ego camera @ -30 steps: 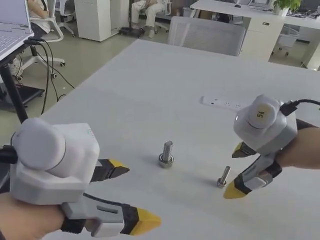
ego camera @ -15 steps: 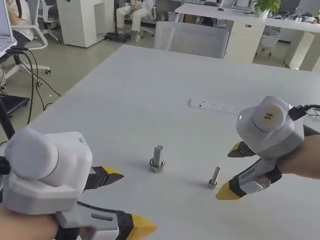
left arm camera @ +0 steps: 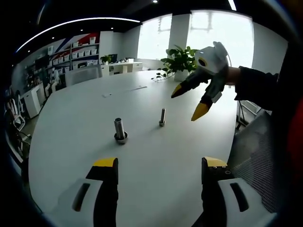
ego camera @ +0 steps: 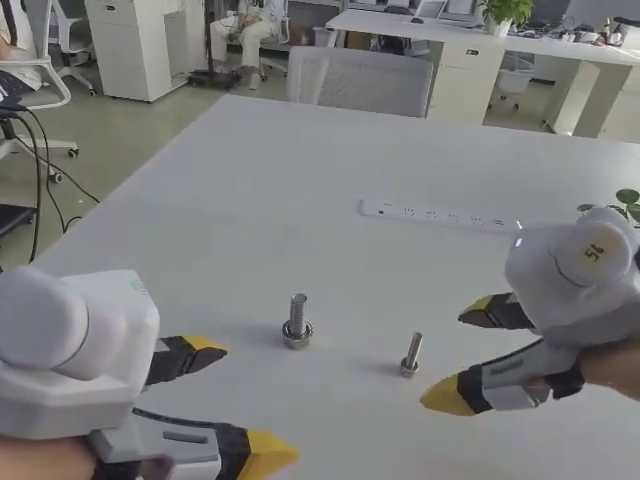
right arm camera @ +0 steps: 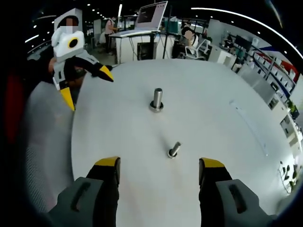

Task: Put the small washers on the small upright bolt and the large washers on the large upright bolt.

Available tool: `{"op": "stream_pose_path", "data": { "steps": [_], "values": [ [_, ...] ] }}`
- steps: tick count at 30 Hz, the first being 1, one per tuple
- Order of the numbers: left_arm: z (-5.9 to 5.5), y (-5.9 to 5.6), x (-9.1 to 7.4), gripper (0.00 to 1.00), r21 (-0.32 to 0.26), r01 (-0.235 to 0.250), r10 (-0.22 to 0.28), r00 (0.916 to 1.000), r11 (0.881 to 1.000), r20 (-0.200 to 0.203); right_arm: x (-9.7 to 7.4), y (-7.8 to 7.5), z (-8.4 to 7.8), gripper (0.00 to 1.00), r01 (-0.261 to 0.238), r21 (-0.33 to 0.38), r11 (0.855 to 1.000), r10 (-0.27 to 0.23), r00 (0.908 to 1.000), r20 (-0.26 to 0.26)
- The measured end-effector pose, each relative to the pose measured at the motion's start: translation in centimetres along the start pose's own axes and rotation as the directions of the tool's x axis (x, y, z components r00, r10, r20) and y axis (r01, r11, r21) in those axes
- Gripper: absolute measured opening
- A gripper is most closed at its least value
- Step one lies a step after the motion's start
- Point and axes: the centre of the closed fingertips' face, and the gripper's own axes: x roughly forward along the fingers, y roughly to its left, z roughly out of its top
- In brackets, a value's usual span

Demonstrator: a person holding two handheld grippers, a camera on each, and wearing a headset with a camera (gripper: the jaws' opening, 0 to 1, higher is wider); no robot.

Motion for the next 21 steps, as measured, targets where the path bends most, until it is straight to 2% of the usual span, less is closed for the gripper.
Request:
{"op": "stream_pose_path", "data": {
  "steps": [8,13,18,21],
  "values": [
    [0.0,0.0,0.0,0.73,0.004,-0.001,0.001,1.0000,1.000,0.001,-1.6,1.2,-1.2,0.69,0.034,0.073,0.997,-0.039,0.9973,0.062],
    [0.0,-0.1,-0.1,0.74,0.002,-0.004,0.004,1.0000,1.000,0.003,-2.7,2.0,-1.6,0.70,0.062,0.111,0.992,-0.073,0.9926,0.097],
    [-0.1,0.0,-0.3,0.77,-0.003,-0.012,0.012,0.9999,1.000,0.008,-3.4,2.4,-1.2,0.73,0.099,0.175,0.980,-0.127,0.9799,0.154],
    [-0.2,0.1,-0.3,0.80,-0.006,-0.018,0.018,0.9998,1.000,0.008,-3.2,3.1,-1.6,0.76,0.095,0.179,0.979,-0.122,0.9820,0.144]
  ]
}}
